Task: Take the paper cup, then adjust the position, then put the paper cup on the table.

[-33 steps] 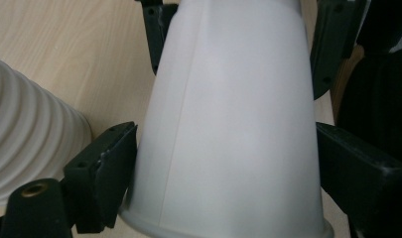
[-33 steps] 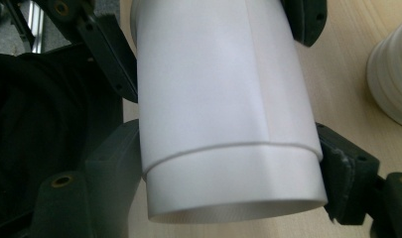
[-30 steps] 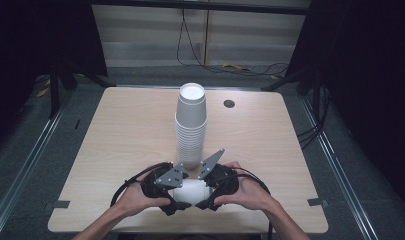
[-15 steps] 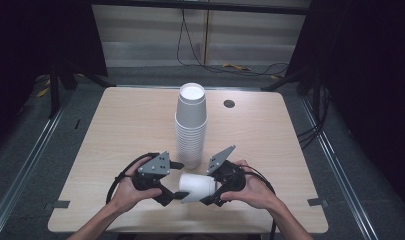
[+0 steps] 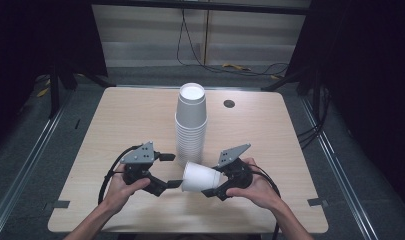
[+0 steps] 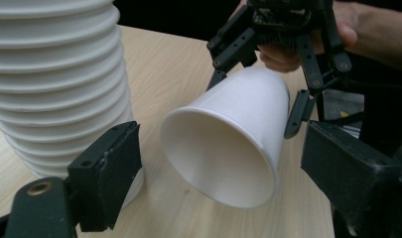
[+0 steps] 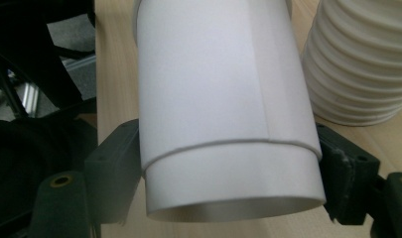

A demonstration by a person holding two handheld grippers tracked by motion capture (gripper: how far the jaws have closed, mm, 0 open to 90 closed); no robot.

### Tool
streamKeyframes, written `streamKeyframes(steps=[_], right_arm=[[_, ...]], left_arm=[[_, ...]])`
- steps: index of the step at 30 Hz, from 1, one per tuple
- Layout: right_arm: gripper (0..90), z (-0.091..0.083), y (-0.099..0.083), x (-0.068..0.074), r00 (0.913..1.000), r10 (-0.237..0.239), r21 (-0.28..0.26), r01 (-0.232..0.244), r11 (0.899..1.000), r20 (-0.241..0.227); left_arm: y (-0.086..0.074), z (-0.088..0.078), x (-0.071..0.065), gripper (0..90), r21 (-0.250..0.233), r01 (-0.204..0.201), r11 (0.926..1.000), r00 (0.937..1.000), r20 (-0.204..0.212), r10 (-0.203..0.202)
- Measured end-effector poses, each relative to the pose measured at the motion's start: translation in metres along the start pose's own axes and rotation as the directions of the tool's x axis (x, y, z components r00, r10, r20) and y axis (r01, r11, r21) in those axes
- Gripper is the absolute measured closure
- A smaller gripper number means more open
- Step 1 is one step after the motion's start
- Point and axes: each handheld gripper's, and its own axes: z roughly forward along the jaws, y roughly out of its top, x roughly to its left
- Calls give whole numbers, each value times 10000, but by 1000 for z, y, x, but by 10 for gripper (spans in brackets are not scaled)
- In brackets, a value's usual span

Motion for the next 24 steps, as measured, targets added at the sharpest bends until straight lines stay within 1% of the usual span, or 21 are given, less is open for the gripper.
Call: streamKeyframes(steps=[2, 4, 5, 7, 8, 9, 10, 11, 13, 14, 15, 16, 17, 18, 19, 20, 23, 24], right_arm=[[228, 0, -2, -1, 9999, 143, -141, -143, 9998, -6], [228, 0, -3, -1, 9999, 158, -236, -159, 9996, -47], [228, -1, -4, -2, 9999, 161, -444, -163, 9989, -43], [228, -2, -5, -2, 9999, 136, -631, -142, 9979, -89], [228, -3, -5, -2, 9998, 147, -716, -155, 9973, -115], [228, -4, -5, -1, 9999, 143, -802, -148, 9967, -77], [228, -4, -5, -1, 9999, 143, -802, -148, 9967, -77], [228, -5, -6, -1, 9997, 186, -1074, -199, 9940, -128], [228, -5, -6, -2, 9997, 219, -1181, -233, 9927, -128], [228, -5, -7, -3, 9995, 258, -1406, -283, 9897, -198], [228, -5, -7, -3, 9995, 258, -1406, -283, 9897, -198], [228, -5, -7, -3, 9995, 254, -1427, -276, 9894, -171], [228, -5, -8, -3, 9995, 216, -1606, -250, 9867, -229], [228, -4, -8, -3, 9996, 157, -1725, -192, 9848, -218], [228, -4, -7, -4, 9998, 94, -1779, -129, 9840, -202], [228, -4, -7, -4, 9997, 70, -1862, -109, 9825, -217], [227, -2, -7, -5, 9995, 20, -2147, -86, 9766, -309], [228, -2, -8, -5, 9993, 65, -2259, -147, 9740, -372]], left_arm=[[-3, 0, 0, 156, -87, 78, 9999, 9999, -118, -79], [-3, 0, 1, 156, -106, 88, 9999, 9999, -104, -89], [-4, 0, 1, 156, -169, 111, 9998, 9999, -95, -112], [-4, -1, 1, 156, -349, 169, 9992, 9998, -105, -173], [-4, -1, 1, 156, -349, 169, 9992, 9998, -105, -173], [-3, -3, 1, 156, -570, 166, 9982, 9997, -183, -176], [-3, -3, 1, 156, -570, 166, 9982, 9997, -183, -176], [-2, -4, 1, 156, -654, 192, 9977, 9996, -196, -205], [-2, -5, 1, 156, -708, 212, 9973, 9995, -233, -229], [-2, -6, 1, 156, -808, 211, 9965, 9994, -249, -232], [-2, -6, 0, 156, -848, 253, 9961, 9994, -222, -272], [-1, -7, 0, 156, -822, 211, 9964, 9994, -267, -234], [-2, -7, 1, 156, -985, 270, 9948, 9995, -157, -287], [-2, -7, 1, 156, -985, 270, 9948, 9995, -157, -287], [-2, -7, 2, 156, -1074, 445, 9932, 9990, -12, -449], [-2, -8, 2, 155, -1115, 500, 9925, 9987, 35, -499], [-3, -8, 2, 155, -1117, 569, 9921, 9983, 176, -553], [-3, -7, 2, 155, -1183, 656, 9908, 9977, 219, -635]])
